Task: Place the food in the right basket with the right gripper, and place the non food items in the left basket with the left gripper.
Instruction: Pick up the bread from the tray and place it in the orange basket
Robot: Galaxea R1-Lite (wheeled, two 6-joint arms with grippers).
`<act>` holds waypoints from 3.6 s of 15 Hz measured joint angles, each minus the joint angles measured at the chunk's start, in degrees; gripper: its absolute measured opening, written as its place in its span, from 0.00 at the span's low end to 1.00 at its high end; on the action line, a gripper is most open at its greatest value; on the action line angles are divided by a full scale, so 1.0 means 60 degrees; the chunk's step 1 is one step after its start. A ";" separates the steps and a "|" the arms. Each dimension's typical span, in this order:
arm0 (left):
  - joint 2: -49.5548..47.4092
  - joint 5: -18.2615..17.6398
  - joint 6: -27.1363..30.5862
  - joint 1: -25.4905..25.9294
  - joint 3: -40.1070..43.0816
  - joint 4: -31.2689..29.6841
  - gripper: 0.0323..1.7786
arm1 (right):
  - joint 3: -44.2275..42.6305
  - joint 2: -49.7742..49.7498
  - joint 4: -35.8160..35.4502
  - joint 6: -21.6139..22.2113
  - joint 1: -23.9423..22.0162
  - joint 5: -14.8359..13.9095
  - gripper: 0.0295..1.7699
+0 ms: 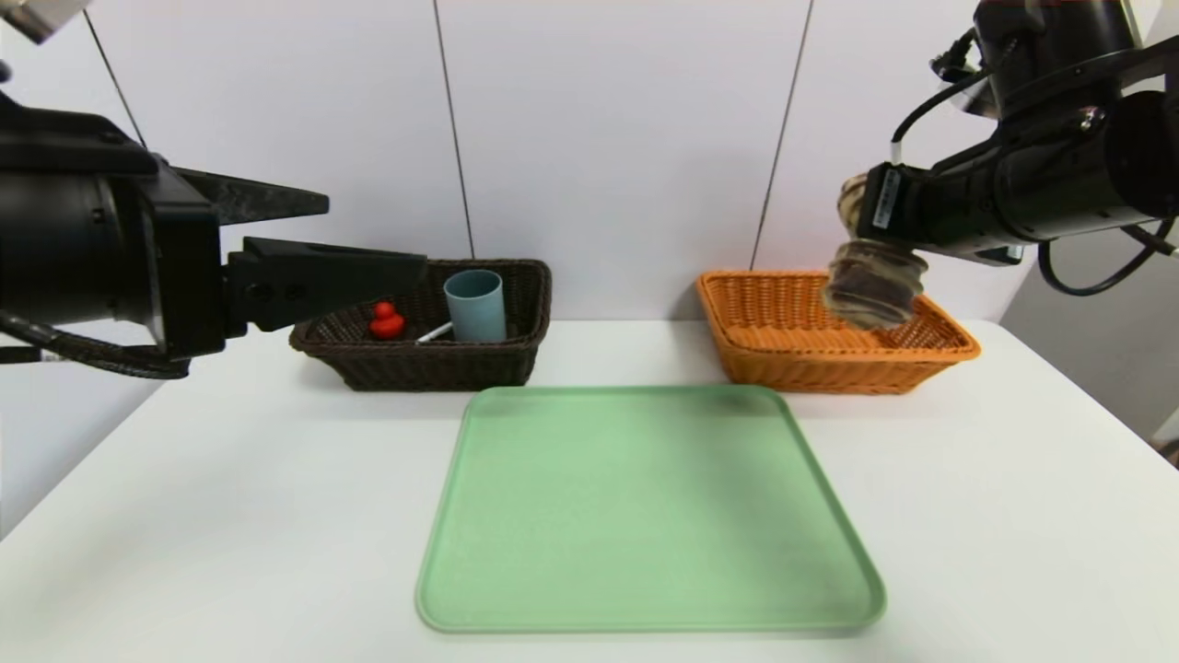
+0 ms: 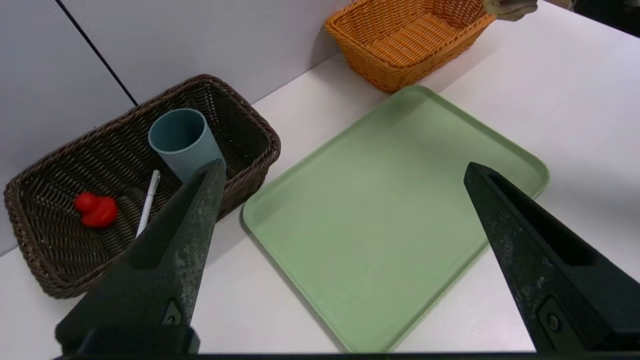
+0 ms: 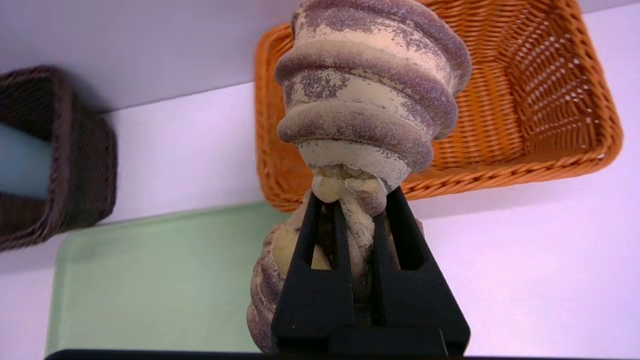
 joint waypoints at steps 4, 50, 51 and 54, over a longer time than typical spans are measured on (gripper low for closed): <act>0.0378 -0.0081 0.0010 0.0000 0.0020 -0.0577 0.95 | -0.0022 0.0299 0.0016 0.0329 -0.0874 -0.0079 0.07; 0.0343 -0.0234 0.0075 0.0000 0.0583 -0.1953 0.95 | -0.2605 0.3391 0.1487 -1.3631 -0.1654 0.0197 0.70; 0.0343 -0.0234 0.0073 0.0000 0.0579 -0.1953 0.95 | -0.2605 0.3361 0.1483 -1.3625 -0.1654 0.0197 0.73; 0.0327 -0.0238 0.0065 0.0000 0.0589 -0.1953 0.95 | -0.2609 0.3326 0.1396 -1.3552 -0.1662 0.0191 0.81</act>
